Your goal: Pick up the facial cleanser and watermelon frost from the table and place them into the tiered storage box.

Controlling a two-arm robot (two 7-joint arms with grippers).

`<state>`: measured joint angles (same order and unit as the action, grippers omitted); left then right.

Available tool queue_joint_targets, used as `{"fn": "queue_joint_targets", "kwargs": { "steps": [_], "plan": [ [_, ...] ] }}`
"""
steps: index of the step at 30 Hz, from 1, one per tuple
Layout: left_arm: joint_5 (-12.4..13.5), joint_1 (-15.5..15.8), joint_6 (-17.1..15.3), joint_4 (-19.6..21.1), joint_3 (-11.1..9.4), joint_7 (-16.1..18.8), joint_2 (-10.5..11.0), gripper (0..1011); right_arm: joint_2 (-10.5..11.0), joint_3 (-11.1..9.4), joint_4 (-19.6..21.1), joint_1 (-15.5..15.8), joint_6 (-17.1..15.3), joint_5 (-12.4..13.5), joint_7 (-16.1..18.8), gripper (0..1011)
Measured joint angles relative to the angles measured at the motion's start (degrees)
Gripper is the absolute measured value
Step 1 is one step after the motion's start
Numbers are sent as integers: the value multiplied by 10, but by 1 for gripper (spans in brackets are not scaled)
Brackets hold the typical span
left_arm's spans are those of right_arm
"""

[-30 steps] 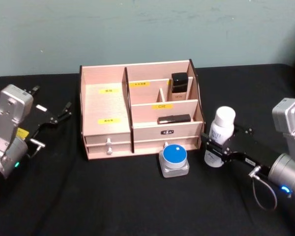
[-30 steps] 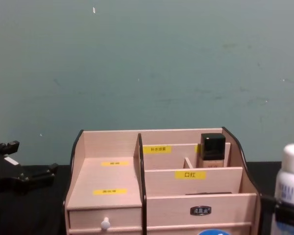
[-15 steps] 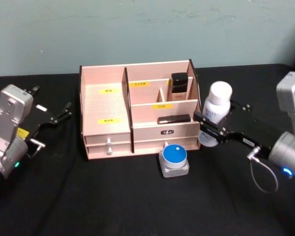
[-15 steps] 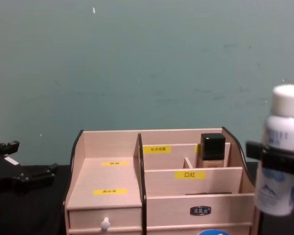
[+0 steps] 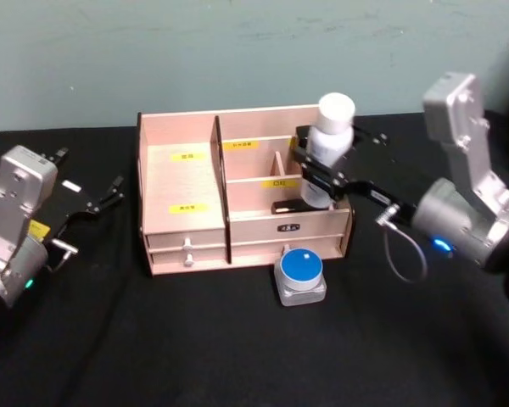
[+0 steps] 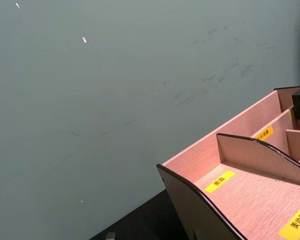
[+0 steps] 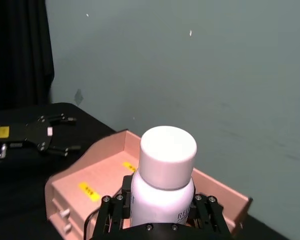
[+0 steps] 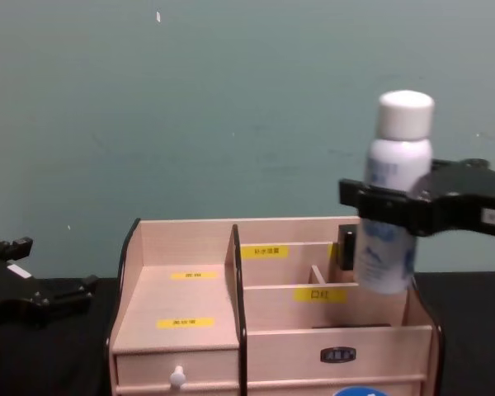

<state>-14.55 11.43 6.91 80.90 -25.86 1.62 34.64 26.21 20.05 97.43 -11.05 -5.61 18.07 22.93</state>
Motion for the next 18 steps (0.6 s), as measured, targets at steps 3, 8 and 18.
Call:
{"fn": "queue_joint_targets", "kwargs": {
  "steps": [3,8,18],
  "plan": [
    [0,0,0,0,0,0,0,1010,-12,9,-17,-18,3,-7,-2,615],
    [0,0,0,0,0,0,0,1010,-41,25,-64,-58,12,-21,-5,615],
    [0,0,0,0,0,0,0,1010,-85,49,-138,-109,22,-41,-5,615]
  ]
}}
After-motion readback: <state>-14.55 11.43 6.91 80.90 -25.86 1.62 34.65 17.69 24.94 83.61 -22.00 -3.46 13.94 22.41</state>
